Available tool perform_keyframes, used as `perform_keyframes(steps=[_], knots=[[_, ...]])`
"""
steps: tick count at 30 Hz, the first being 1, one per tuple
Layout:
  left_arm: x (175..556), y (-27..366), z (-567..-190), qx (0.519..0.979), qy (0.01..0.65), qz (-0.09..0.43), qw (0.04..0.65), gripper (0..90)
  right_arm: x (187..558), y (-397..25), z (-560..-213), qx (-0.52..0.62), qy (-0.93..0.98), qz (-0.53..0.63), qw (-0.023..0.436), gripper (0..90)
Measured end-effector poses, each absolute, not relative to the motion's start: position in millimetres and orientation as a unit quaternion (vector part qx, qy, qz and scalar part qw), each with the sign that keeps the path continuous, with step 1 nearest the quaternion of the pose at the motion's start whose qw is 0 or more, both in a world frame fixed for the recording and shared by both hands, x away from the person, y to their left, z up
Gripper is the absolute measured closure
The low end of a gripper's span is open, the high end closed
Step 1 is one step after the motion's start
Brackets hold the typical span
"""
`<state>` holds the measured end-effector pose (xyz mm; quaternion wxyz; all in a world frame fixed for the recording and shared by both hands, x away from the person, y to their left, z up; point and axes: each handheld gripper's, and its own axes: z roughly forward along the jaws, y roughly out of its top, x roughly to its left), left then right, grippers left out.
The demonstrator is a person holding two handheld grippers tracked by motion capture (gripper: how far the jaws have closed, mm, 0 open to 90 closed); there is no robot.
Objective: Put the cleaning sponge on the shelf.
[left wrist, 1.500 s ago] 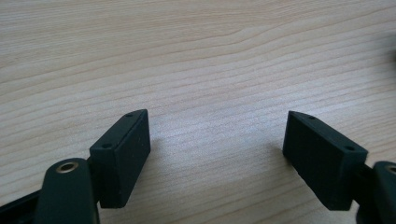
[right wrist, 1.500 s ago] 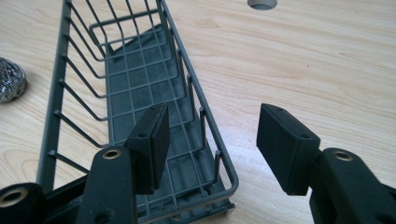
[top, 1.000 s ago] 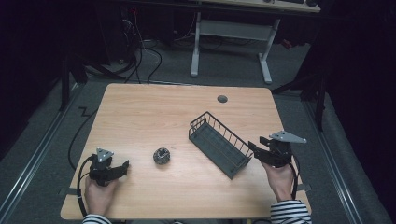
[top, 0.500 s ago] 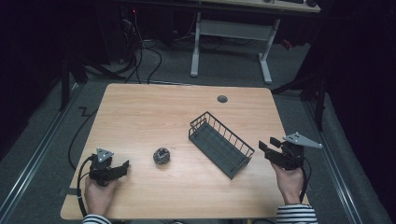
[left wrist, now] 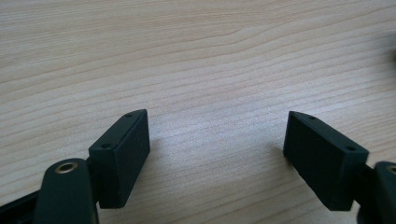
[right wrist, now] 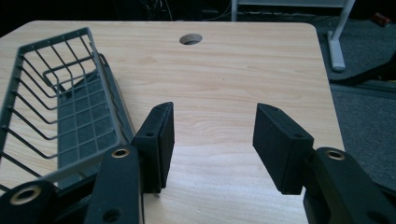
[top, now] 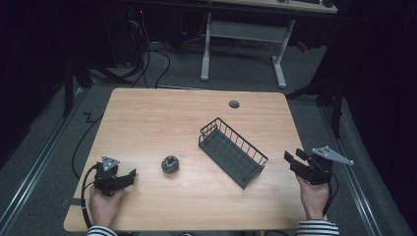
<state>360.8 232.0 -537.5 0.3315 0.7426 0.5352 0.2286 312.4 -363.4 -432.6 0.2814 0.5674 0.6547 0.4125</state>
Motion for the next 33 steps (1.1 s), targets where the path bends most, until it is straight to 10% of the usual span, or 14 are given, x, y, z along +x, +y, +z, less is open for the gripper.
perform_keyframes(steps=[33], knots=[[360.9, 231.9, -537.5, 0.742, 0.535, 0.229, 0.331, 23.3, 316.4, -354.2, -512.0, 0.602, 0.659, 0.37, 0.258, 48.5]])
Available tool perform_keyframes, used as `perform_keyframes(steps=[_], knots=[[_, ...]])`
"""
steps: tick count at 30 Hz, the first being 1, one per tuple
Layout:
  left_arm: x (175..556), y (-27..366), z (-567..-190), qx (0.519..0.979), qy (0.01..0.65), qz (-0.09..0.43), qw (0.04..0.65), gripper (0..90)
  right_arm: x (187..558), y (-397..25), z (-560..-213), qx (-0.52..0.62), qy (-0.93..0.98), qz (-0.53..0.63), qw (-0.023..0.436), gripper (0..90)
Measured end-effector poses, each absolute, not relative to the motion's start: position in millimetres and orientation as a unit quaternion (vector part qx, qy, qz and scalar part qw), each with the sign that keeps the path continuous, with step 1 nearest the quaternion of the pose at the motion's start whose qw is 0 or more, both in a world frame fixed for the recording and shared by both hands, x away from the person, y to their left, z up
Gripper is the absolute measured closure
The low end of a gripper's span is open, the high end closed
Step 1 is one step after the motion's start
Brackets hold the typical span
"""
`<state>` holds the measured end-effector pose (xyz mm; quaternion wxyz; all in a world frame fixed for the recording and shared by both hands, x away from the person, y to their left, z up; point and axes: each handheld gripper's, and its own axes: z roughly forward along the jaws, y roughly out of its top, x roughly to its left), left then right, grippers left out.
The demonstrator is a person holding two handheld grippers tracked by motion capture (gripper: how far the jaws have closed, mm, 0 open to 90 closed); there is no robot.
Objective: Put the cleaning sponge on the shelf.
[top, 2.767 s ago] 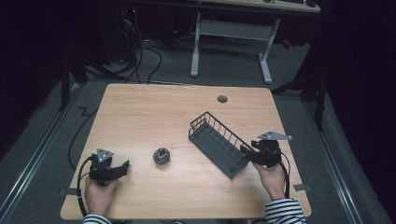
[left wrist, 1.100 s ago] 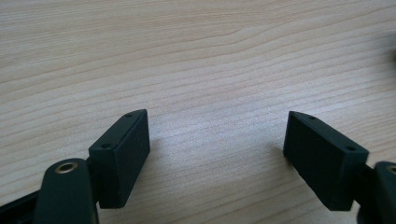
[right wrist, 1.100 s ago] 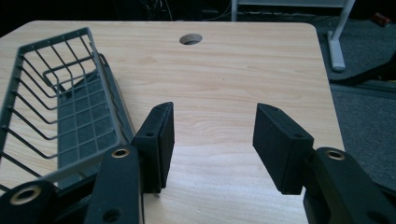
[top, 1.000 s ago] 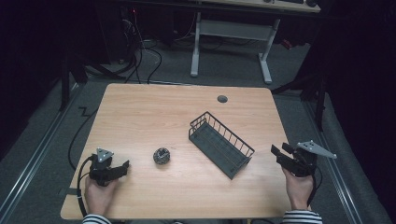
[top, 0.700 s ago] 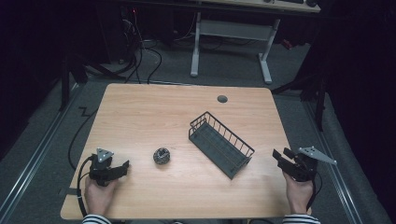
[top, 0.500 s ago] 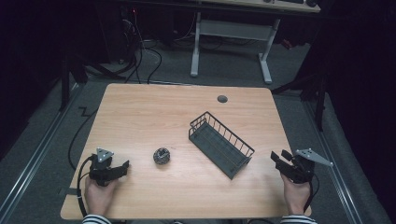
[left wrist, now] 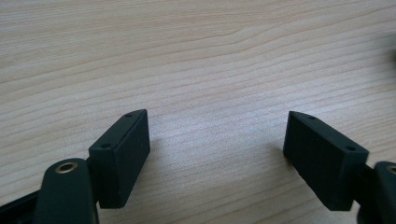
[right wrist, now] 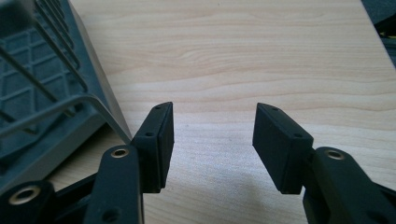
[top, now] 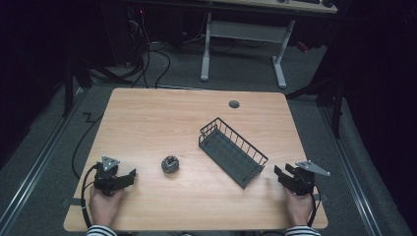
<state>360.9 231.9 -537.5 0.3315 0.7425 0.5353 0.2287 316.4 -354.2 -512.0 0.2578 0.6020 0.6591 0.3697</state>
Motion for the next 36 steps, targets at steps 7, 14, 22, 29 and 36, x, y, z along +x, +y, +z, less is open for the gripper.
perform_keyframes(steps=[7, 14, 22, 29, 36], knots=[[361.5, 231.3, -537.6, 0.743, 0.535, 0.227, 0.332, 21.9, 325.0, -348.6, -520.5, 0.603, 0.673, 0.338, 0.266, 47.4], [361.7, 229.8, -537.6, 0.751, 0.526, 0.224, 0.33, 19.3, 334.8, -344.6, -528.6, 0.606, 0.684, 0.307, 0.268, 44.9], [361.4, 229.4, -537.3, 0.755, 0.522, 0.219, 0.331, 17.4, 341.1, -342.4, -530.1, 0.607, 0.687, 0.29, 0.274, 39.0], [361.8, 228.8, -530.0, 0.75, 0.525, 0.188, 0.357, 18.8, 341.3, -342.9, -530.1, 0.608, 0.687, 0.291, 0.273, 38.8], [352.4, 213.4, -516.2, 0.763, 0.5, 0.184, 0.367, 19.0, 341.5, -343.2, -530.2, 0.604, 0.69, 0.292, 0.273, 37.9]])
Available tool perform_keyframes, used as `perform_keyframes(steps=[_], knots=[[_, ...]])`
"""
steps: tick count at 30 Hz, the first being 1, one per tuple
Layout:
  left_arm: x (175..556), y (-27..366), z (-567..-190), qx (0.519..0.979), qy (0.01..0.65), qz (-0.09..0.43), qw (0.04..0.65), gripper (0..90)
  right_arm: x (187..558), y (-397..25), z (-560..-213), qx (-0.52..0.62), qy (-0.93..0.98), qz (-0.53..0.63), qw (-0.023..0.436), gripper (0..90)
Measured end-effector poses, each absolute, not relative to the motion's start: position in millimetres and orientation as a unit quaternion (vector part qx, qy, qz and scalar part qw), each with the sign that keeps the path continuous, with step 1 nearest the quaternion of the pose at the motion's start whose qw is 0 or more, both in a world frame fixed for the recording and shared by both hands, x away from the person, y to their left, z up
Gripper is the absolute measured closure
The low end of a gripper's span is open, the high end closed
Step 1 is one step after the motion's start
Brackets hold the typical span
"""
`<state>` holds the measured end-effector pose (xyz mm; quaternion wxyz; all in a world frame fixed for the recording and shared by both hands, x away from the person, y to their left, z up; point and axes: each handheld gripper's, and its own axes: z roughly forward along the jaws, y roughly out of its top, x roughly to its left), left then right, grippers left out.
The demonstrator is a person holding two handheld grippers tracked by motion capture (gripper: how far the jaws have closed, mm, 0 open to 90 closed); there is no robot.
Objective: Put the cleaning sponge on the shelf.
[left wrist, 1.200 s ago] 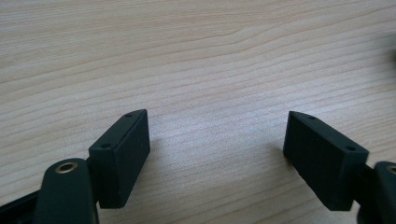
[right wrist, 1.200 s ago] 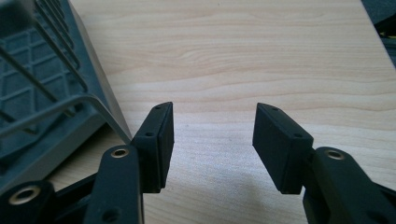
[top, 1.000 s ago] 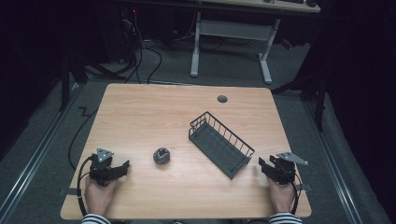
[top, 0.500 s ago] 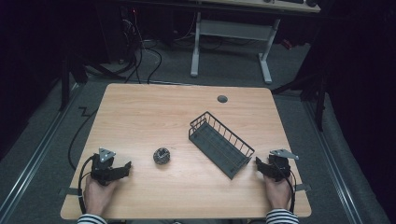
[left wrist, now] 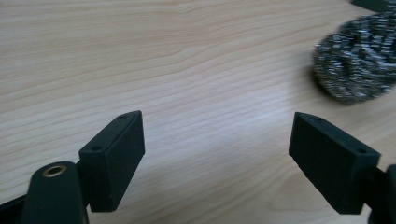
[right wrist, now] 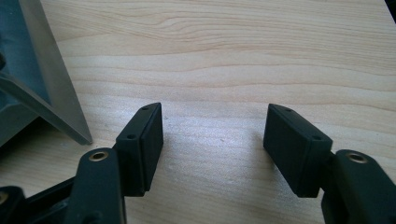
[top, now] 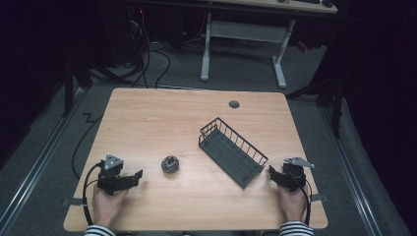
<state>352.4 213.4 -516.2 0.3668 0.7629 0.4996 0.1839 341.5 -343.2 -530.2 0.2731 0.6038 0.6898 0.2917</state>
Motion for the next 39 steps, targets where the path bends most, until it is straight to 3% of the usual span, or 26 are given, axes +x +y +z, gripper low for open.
perform_keyframes(steps=[11, 20, 27, 39], knots=[[348.6, 159.9, -504.0, 0.822, 0.428, 0.154, 0.343, 18.6, 341.3, -342.6, -530.2, 0.604, 0.69, 0.292, 0.27, 37.3], [366.6, 120.4, -496.0, 0.84, 0.397, 0.171, 0.327, 21.0, 341.5, -343.4, -530.1, 0.6, 0.693, 0.295, 0.268, 36.3], [384.4, 94.4, -501.2, 0.855, 0.382, 0.174, 0.306, 29.8, 341.4, -343.0, -530.2, 0.602, 0.692, 0.295, 0.267, 36.4], [392.6, 96.3, -504.2, 0.854, 0.396, 0.153, 0.301, 38.9, 341.4, -343.5, -530.1, 0.602, 0.692, 0.295, 0.268, 37.1]])
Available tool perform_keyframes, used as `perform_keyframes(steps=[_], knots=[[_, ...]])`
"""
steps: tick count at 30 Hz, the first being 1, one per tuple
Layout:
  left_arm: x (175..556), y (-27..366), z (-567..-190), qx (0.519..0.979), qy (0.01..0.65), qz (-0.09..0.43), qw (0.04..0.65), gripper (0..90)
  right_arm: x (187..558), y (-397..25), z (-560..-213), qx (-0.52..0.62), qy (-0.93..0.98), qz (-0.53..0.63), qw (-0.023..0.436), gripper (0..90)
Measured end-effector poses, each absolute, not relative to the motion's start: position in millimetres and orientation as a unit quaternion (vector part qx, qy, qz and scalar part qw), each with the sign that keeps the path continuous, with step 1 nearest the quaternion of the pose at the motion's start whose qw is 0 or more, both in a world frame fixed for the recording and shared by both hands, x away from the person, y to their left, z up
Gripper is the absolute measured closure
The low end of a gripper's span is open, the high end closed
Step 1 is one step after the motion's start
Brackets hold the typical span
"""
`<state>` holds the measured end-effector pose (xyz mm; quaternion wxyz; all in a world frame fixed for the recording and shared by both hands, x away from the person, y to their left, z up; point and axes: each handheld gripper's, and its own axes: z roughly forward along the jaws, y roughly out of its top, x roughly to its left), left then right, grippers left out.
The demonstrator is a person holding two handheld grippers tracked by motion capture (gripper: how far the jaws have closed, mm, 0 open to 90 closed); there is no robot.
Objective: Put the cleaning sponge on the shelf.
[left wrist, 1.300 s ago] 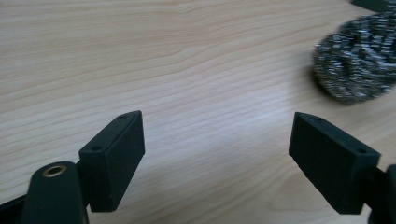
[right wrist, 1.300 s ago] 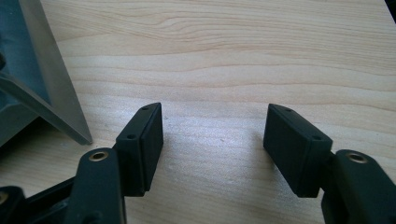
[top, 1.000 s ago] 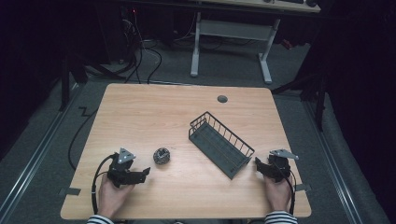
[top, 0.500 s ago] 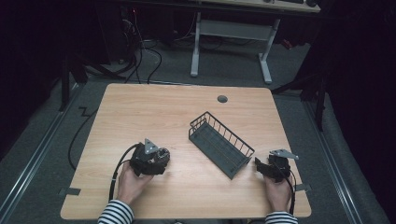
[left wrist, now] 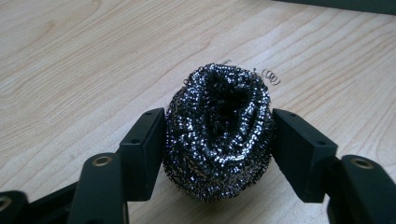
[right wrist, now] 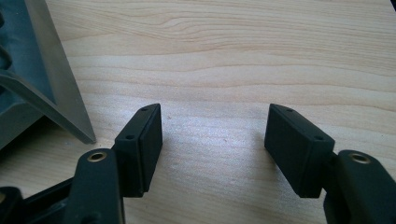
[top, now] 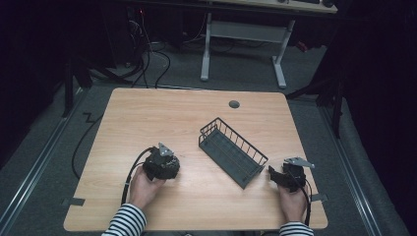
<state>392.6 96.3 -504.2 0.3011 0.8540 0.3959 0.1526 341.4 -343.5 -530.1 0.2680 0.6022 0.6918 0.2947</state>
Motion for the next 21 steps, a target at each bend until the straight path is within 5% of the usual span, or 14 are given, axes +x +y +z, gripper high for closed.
perform_keyframes(steps=[21], knots=[[386.9, 97.8, -470.2, 0.851, 0.374, 0.133, 0.344, 42.7, 341.3, -343.9, -530.0, 0.604, 0.69, 0.296, 0.266, 37.0]])
